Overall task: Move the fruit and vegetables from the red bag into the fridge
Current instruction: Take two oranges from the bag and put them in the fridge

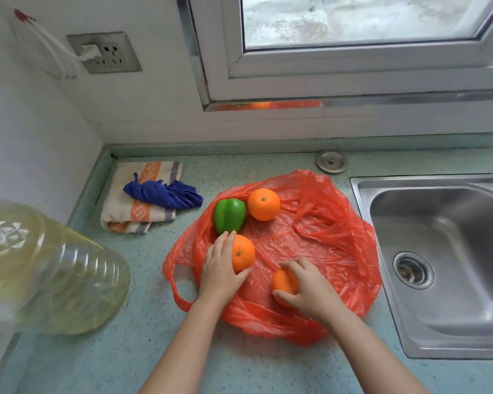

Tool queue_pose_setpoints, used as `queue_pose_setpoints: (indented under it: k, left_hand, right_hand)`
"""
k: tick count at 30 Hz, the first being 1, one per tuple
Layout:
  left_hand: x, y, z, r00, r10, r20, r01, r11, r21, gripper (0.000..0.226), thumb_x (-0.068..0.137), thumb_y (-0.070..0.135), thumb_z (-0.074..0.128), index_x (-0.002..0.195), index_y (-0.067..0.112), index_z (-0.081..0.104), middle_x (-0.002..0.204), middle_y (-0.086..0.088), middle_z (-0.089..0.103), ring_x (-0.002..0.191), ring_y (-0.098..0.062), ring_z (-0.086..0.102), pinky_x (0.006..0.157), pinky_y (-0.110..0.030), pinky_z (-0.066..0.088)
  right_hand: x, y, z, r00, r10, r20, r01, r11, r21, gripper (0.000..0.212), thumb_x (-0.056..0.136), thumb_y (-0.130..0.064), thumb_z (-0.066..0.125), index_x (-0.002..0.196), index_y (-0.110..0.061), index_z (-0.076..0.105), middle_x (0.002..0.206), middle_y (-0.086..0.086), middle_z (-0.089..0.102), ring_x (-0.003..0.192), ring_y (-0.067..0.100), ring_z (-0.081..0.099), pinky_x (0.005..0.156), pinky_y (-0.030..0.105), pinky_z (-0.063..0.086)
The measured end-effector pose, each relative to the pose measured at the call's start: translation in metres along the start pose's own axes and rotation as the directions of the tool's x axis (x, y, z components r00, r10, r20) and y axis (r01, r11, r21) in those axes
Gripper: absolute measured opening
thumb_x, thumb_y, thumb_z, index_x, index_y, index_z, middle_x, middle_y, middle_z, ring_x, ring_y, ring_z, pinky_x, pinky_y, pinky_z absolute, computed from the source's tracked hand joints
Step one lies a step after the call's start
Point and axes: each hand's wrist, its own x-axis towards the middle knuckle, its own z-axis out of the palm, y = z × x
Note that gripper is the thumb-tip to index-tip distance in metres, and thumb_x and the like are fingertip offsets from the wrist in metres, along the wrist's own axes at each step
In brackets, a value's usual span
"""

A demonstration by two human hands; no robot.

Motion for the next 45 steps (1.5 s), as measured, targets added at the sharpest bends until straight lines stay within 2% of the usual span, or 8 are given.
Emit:
queue_pose_setpoints:
  k: [5, 9, 14, 18, 27, 33, 40, 45]
  left_hand:
    - [-0.005, 0.004, -0.004, 0.997, -0.082, -0.011, 0.079, 0.984, -0.160, 0.087, 0.073, 0.037, 0.075, 0.143, 0.022, 0.025, 0.146, 0.000, 0.030, 0.131, -0.019, 0.031, 0.105, -0.033, 0.029]
    - [-0.016, 0.010, -0.011, 0.989, -0.141, -0.049, 0.121, 0.950, -0.289, 0.086, 0.072, 0.036, 0.076, 0.142, 0.024, 0.027, 0.145, 0.002, 0.030, 0.129, -0.017, 0.034, 0.101, -0.030, 0.032]
    - [-0.033, 0.020, -0.017, 0.982, -0.172, -0.079, 0.125, 0.904, -0.409, 0.084, 0.070, 0.032, 0.078, 0.140, 0.026, 0.031, 0.138, 0.007, 0.036, 0.119, -0.006, 0.037, 0.093, -0.019, 0.030]
    - [-0.045, 0.024, -0.020, 0.977, -0.190, -0.101, 0.126, 0.886, -0.447, 0.084, 0.069, 0.031, 0.079, 0.139, 0.026, 0.033, 0.126, 0.014, 0.034, 0.113, -0.003, 0.035, 0.092, -0.021, 0.032]
    - [-0.054, 0.028, -0.018, 0.987, -0.146, -0.073, 0.097, 0.883, -0.459, 0.084, 0.069, 0.028, 0.080, 0.138, 0.025, 0.033, 0.127, 0.015, 0.036, 0.115, 0.000, 0.036, 0.093, -0.015, 0.029]
    - [-0.056, 0.031, -0.015, 0.997, -0.071, -0.038, 0.045, 0.886, -0.461, 0.084, 0.069, 0.030, 0.080, 0.138, 0.025, 0.034, 0.127, 0.016, 0.036, 0.115, 0.001, 0.036, 0.084, 0.004, 0.024]
    - [-0.060, 0.028, -0.019, 1.000, 0.000, 0.018, 0.009, 0.875, -0.484, 0.084, 0.068, 0.031, 0.080, 0.137, 0.027, 0.035, 0.129, 0.012, 0.039, 0.114, -0.003, 0.040, 0.093, -0.018, 0.032]
    - [-0.059, 0.029, -0.023, 0.995, 0.069, 0.068, -0.024, 0.858, -0.514, 0.084, 0.066, 0.033, 0.081, 0.137, 0.030, 0.036, 0.132, 0.008, 0.041, 0.118, -0.010, 0.044, 0.101, -0.031, 0.038]
  right_hand:
    - [0.002, 0.002, -0.004, 0.992, 0.096, 0.080, -0.094, 0.995, -0.034, 0.078, 0.070, -0.051, 0.067, 0.137, -0.029, 0.033, 0.126, 0.001, 0.041, 0.116, 0.020, 0.045, 0.092, 0.032, 0.041]
    - [0.007, 0.003, -0.009, 0.986, 0.107, 0.128, -0.106, 0.994, -0.016, 0.075, 0.072, -0.046, 0.067, 0.136, -0.030, 0.033, 0.122, 0.003, 0.040, 0.113, 0.021, 0.046, 0.089, 0.026, 0.039]
    - [0.016, 0.002, -0.009, 0.996, 0.031, -0.087, -0.011, 0.976, 0.217, 0.064, 0.071, -0.031, 0.074, 0.126, -0.020, 0.042, 0.114, 0.000, 0.041, 0.104, 0.011, 0.043, 0.081, 0.014, 0.029]
    - [0.023, -0.001, -0.004, 0.971, 0.053, -0.232, 0.027, 0.944, 0.330, 0.068, 0.070, -0.020, 0.076, 0.126, -0.015, 0.038, 0.117, -0.002, 0.036, 0.107, 0.008, 0.038, 0.080, 0.001, 0.029]
    - [-0.001, 0.015, -0.001, 0.974, 0.080, -0.212, -0.010, 0.950, 0.312, 0.078, 0.071, -0.023, 0.076, 0.135, -0.020, 0.033, 0.121, -0.003, 0.034, 0.111, 0.008, 0.038, 0.093, 0.020, 0.031]
    - [-0.018, 0.014, -0.003, 0.969, 0.154, -0.193, -0.104, 0.963, 0.248, 0.080, 0.071, -0.028, 0.075, 0.136, -0.016, 0.030, 0.122, 0.000, 0.034, 0.109, 0.011, 0.042, 0.090, 0.021, 0.034]
    - [-0.036, 0.007, 0.002, 0.944, 0.276, -0.179, -0.231, 0.944, 0.234, 0.079, 0.070, -0.023, 0.075, 0.132, -0.012, 0.027, 0.133, 0.009, 0.037, 0.116, 0.024, 0.046, 0.089, 0.026, 0.037]
    - [-0.060, -0.009, -0.003, 0.881, 0.301, -0.365, -0.171, 0.922, 0.347, 0.080, 0.066, -0.019, 0.079, 0.130, -0.016, 0.031, 0.129, 0.004, 0.041, 0.114, 0.021, 0.046, 0.088, 0.024, 0.035]
